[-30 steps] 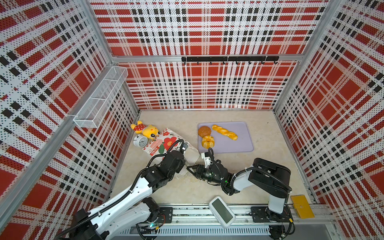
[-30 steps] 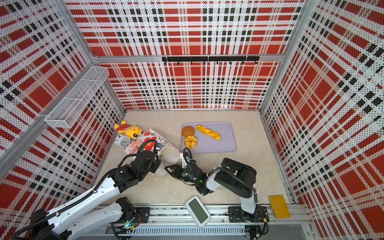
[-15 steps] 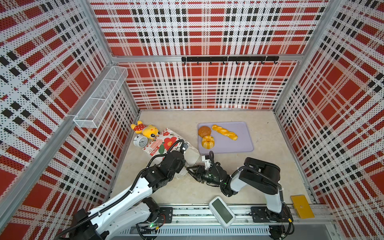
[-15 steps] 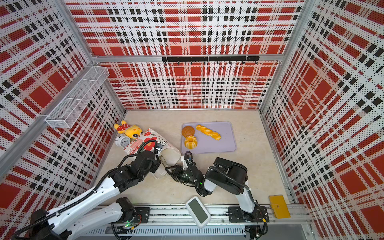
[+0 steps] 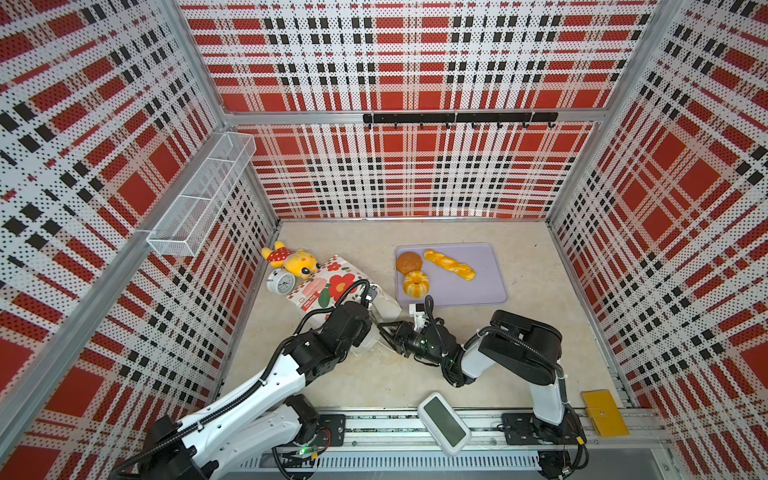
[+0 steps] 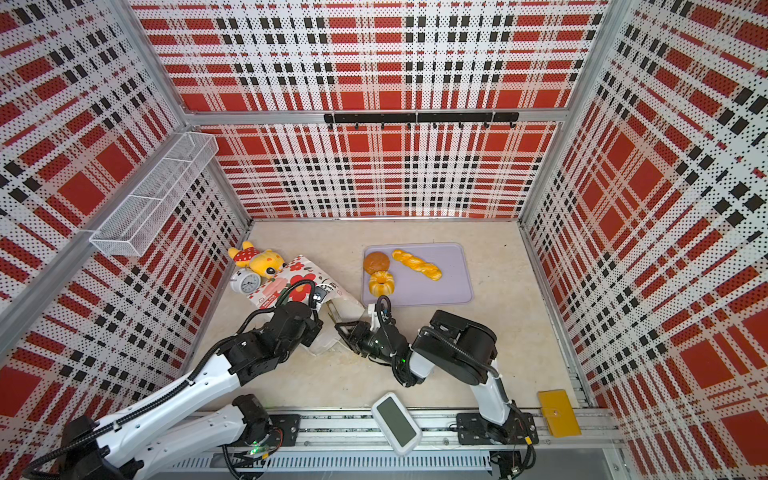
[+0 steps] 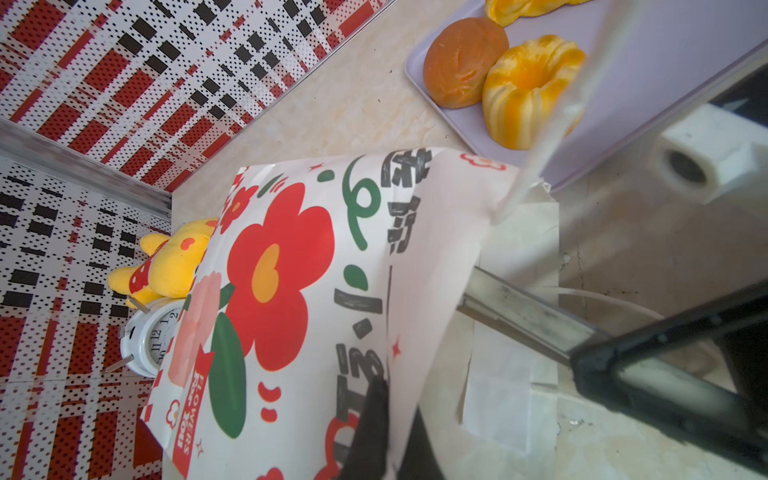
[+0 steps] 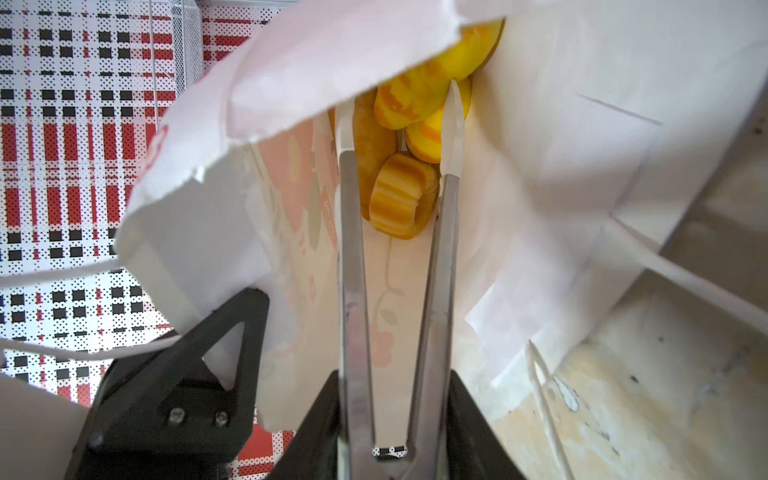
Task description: Take the fake bread out of the paper bag
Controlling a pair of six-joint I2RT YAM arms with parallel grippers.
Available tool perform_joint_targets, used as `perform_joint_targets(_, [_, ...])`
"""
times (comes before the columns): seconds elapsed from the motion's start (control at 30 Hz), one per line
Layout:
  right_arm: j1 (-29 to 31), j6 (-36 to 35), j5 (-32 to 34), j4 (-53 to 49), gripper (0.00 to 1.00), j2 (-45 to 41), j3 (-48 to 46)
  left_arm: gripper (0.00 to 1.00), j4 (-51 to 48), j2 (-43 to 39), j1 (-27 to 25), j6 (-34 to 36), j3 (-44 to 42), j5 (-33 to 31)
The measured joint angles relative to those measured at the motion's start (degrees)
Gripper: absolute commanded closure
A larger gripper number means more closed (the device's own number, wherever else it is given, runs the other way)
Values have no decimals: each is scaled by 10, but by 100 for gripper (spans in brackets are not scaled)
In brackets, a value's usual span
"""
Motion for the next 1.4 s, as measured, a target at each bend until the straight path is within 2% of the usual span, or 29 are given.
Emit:
perform_joint_targets(0.3, [-5, 19, -2, -26, 59, 17, 41, 100, 0, 0, 0, 0, 0, -2])
perform_joint_targets(0.37, [-6, 21, -2, -31, 65, 26, 51, 100, 0, 2, 0, 0, 0, -2])
perform_joint_targets(0.53, [-9, 25, -6, -39, 92, 40, 60, 100, 0, 4, -2, 0, 0, -2])
perform_joint_targets(0.67, [-9, 16, -10, -47, 100, 25, 48, 100, 0, 4, -3, 0, 0, -2])
perform_joint_targets(0.9, [3, -16, -11, -126, 100, -89, -11, 100, 12, 15, -6, -9, 0, 0])
perform_joint_targets(1.1, [36, -45, -3, -224, 100, -199, -37, 100, 21, 37, -6, -14, 12, -1])
perform_joint_targets(1.4, [87, -83, 26, -461, 100, -376, -50, 100, 43, 57, -2, -18, 29, -11])
